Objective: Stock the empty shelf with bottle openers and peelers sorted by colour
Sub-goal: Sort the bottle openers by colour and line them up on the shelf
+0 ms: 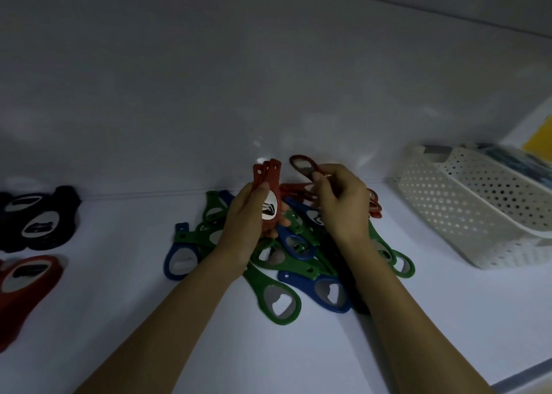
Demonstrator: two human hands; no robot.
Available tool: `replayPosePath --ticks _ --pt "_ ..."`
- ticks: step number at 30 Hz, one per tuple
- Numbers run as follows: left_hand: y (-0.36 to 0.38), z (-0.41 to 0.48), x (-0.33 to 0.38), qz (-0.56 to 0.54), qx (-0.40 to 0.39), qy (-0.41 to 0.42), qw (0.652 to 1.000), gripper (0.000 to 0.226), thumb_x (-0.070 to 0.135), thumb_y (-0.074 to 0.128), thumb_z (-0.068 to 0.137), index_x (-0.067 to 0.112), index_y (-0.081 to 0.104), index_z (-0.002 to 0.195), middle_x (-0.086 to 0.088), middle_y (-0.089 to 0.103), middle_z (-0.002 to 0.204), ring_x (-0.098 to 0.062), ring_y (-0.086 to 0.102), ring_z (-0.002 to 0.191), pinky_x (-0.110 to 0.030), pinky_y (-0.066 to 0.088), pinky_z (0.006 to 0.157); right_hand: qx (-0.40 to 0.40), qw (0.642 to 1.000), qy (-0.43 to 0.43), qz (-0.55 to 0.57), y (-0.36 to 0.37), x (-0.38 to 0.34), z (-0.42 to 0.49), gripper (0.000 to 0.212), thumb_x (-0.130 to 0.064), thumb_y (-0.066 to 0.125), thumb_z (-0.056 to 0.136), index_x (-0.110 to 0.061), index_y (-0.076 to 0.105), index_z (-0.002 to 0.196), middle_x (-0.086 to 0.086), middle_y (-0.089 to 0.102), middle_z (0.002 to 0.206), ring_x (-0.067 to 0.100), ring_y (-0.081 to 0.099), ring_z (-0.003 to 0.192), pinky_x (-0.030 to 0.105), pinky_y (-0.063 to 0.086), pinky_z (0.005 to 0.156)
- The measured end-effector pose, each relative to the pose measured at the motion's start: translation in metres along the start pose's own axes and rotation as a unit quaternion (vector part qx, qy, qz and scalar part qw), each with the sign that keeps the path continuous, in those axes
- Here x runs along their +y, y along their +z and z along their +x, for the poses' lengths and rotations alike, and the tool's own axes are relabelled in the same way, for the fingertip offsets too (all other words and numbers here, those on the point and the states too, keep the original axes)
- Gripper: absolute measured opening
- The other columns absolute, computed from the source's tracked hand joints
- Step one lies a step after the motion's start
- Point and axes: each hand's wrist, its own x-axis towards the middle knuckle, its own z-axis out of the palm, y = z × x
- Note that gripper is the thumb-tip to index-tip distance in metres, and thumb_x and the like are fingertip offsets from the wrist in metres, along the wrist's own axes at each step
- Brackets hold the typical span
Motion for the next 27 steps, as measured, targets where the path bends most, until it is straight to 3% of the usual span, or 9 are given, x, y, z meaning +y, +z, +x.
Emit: replayPosePath --ticks 3,7,11,14,16,18,22,26,27 --pt "-0.002 0.001 0.003 -0.045 -0.005 -0.034 0.998 0.019 0.025 0.04 0.1 0.015 0.056 0.103 0.002 0.071 0.068 -0.009 0.065 0.055 -0.017 0.046 0.042 -0.054 0.992 -0.021 0.108 0.006 -0.007 -0.005 0.018 -0.007 0.059 0.091 -0.014 0.069 0.105 -0.002 0.072 0.091 0.012 0.07 0.082 0.025 0.057 0.074" --pt "-0.004 0.003 0.007 -0.09 -0.018 -0.072 0.993 0.046 0.052 0.034 0.095 0.018 0.064 0.099 0.0 0.073 0.077 -0.012 0.068 0.062 -0.02 0.049 0.047 -0.176 0.977 -0.062 0.105 0.013 -0.005 -0.01 0.034 0.01 0.053 0.088 -0.015 0.07 0.103 0.003 0.067 0.098 0.006 0.066 0.088 0.018 0.051 0.078" --pt "-0.007 0.003 0.002 -0.021 -0.033 -0.046 0.998 0.018 0.021 0.052 0.096 0.018 0.057 0.112 0.005 0.074 0.081 -0.01 0.07 0.068 -0.018 0.051 0.051 -0.169 0.981 -0.047 0.082 0.013 -0.002 -0.002 0.041 0.014 0.046 0.088 -0.016 0.072 0.098 0.005 0.067 0.102 0.013 0.065 0.096 0.024 0.053 0.088" --pt "-0.007 0.003 -0.002 -0.023 -0.033 -0.032 0.999 0.018 0.011 0.053 0.094 0.022 0.055 0.108 0.006 0.074 0.081 -0.009 0.07 0.069 -0.018 0.051 0.053 -0.103 0.989 -0.042 -0.102 0.008 0.01 0.009 0.036 0.005 0.044 0.09 -0.01 0.068 0.113 0.008 0.068 0.112 0.021 0.064 0.102 0.032 0.052 0.09" --pt "-0.007 0.003 -0.002 -0.029 -0.036 -0.025 0.999 0.021 0.008 0.054 0.093 0.023 0.054 0.108 0.005 0.074 0.081 -0.01 0.07 0.071 -0.018 0.052 0.054 -0.137 0.955 -0.039 -0.26 0.003 0.021 0.015 0.035 -0.004 0.047 0.091 -0.011 0.062 0.122 0.013 0.065 0.116 0.03 0.06 0.106 0.038 0.049 0.09" --pt "-0.008 0.004 -0.003 -0.024 -0.038 -0.015 0.999 0.023 0.007 0.055 0.092 0.023 0.055 0.108 0.005 0.074 0.082 -0.01 0.07 0.072 -0.018 0.051 0.055 -0.179 0.92 -0.006 -0.35 0.002 0.027 0.018 0.031 -0.016 0.05 0.093 -0.016 0.061 0.122 0.013 0.065 0.115 0.032 0.058 0.107 0.043 0.046 0.092" --pt "-0.008 0.004 -0.005 -0.022 -0.041 0.0 0.999 0.028 0.005 0.058 0.09 0.023 0.056 0.111 0.004 0.074 0.09 -0.012 0.07 0.079 -0.019 0.052 0.06 -0.134 0.89 -0.031 -0.435 0.003 0.027 0.02 0.024 -0.031 0.054 0.093 -0.022 0.069 0.11 0.007 0.06 0.11 0.026 0.054 0.102 0.04 0.039 0.091" --pt "-0.006 0.001 -0.004 -0.018 -0.041 0.008 0.999 0.027 0.004 0.061 0.088 0.019 0.06 0.11 0.001 0.072 0.092 -0.012 0.071 0.08 -0.02 0.054 0.061 -0.111 0.866 -0.083 -0.481 0.001 0.025 0.015 0.016 -0.018 0.056 0.091 -0.017 0.071 0.096 0.006 0.063 0.103 0.023 0.057 0.091 0.034 0.038 0.083" --pt "-0.006 0.0 -0.005 -0.012 -0.04 0.012 0.999 0.024 0.004 0.061 0.088 0.019 0.061 0.107 0.001 0.072 0.091 -0.011 0.071 0.078 -0.019 0.054 0.061 -0.087 0.875 -0.099 -0.466 0.0 0.023 0.015 0.014 -0.014 0.057 0.09 -0.014 0.07 0.095 0.006 0.064 0.101 0.023 0.058 0.086 0.032 0.038 0.078"
